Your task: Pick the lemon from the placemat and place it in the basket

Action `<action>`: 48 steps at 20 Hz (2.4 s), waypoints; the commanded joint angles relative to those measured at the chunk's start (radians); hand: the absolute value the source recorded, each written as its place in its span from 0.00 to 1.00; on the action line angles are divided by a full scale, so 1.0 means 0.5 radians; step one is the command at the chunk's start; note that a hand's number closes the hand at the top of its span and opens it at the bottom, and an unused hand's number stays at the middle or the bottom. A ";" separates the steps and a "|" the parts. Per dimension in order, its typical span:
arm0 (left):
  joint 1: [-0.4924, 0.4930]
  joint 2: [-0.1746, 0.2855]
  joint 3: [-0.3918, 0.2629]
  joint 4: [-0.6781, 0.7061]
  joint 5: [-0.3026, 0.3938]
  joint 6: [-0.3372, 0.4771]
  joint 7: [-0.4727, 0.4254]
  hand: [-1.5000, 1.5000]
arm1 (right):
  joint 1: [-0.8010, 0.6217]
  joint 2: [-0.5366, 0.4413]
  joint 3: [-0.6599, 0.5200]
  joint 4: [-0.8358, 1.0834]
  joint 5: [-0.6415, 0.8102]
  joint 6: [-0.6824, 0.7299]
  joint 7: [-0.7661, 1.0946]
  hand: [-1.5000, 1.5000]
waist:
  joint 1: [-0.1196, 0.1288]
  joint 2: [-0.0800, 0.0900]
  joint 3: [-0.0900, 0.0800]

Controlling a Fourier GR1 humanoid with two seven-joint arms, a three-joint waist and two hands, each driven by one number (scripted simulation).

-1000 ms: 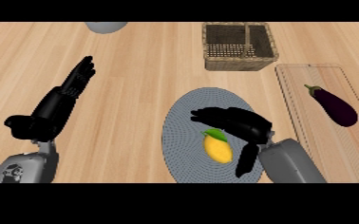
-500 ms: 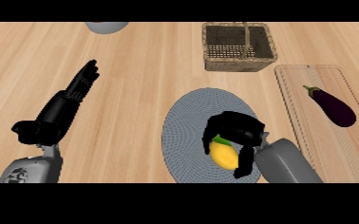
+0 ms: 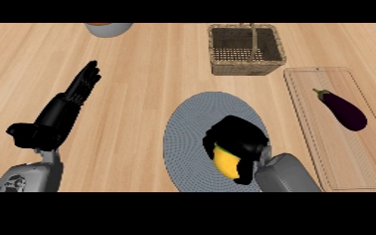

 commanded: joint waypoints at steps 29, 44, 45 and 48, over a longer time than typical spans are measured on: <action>-0.089 -0.017 -0.002 0.160 -0.042 0.000 -0.074 0.50 | -1.036 0.223 0.290 -1.765 -0.808 -0.698 3.271 1.00 | 0.010 0.021 0.018; -0.135 -0.018 -0.003 0.085 -0.034 0.002 0.028 0.50 | -1.829 0.164 -0.470 -0.608 -0.719 -0.733 2.899 1.00 | 0.041 0.039 0.022; -0.044 -0.028 -0.019 -0.064 0.000 -0.018 0.060 0.50 | -1.899 0.149 -0.543 -0.620 -0.696 -0.718 2.966 1.00 | 0.053 0.028 0.023; -0.129 -0.100 -0.066 0.077 -0.102 0.080 0.011 0.50 | -2.032 0.152 -0.690 -0.316 -0.603 -0.907 2.771 1.00 | 0.051 0.042 0.022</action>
